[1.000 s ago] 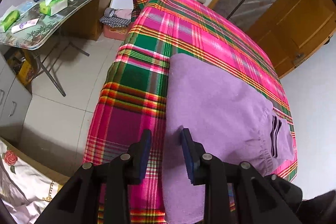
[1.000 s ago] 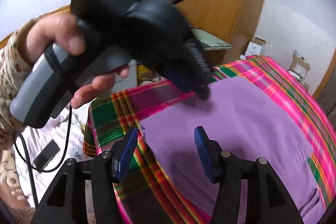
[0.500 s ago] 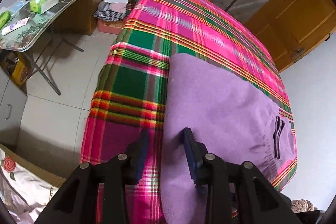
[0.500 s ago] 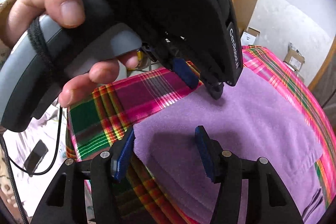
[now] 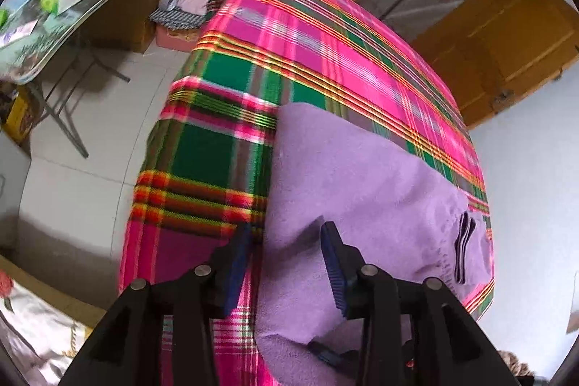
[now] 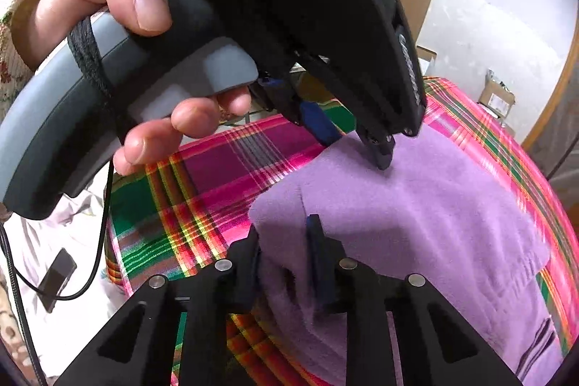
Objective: Fold clothes
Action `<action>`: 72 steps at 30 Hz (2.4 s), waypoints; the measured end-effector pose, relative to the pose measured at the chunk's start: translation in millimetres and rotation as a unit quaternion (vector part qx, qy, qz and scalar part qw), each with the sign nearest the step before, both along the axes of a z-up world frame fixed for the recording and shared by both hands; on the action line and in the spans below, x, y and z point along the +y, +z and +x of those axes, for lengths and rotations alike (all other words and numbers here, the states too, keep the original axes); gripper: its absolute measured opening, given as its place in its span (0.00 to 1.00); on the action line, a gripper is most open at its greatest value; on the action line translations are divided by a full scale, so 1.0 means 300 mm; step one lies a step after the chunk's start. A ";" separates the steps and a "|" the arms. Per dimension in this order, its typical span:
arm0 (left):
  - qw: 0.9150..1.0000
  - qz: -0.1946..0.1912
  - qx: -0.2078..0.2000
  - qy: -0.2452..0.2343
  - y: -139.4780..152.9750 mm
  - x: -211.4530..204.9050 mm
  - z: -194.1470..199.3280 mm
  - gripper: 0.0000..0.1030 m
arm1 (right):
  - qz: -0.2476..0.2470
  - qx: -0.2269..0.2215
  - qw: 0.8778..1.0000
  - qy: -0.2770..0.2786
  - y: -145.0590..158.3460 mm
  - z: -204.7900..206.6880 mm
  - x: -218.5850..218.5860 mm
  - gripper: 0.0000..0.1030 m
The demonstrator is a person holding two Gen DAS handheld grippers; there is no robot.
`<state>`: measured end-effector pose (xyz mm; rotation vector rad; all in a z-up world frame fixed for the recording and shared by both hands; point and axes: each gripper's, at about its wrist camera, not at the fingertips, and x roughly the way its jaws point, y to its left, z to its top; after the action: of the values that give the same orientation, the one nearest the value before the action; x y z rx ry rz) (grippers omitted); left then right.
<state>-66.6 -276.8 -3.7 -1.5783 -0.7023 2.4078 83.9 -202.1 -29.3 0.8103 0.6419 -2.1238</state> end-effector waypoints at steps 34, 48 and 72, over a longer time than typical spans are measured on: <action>0.992 0.122 0.037 -0.011 0.145 0.158 -0.016 0.12 | -0.128 0.046 0.991 -0.021 0.191 0.128 0.230 0.16; 0.989 0.088 0.104 -0.054 0.398 0.410 0.032 0.11 | -0.188 0.082 0.977 -0.063 0.346 0.088 0.471 0.16; 0.981 0.032 0.081 -0.172 0.454 0.991 -0.077 0.11 | -0.238 0.085 0.951 -0.176 0.377 0.102 0.965 0.16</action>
<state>-89.7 20.5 132.7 -1.3339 -0.4303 2.2036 114.6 87.5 83.7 0.4980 0.0478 -2.5483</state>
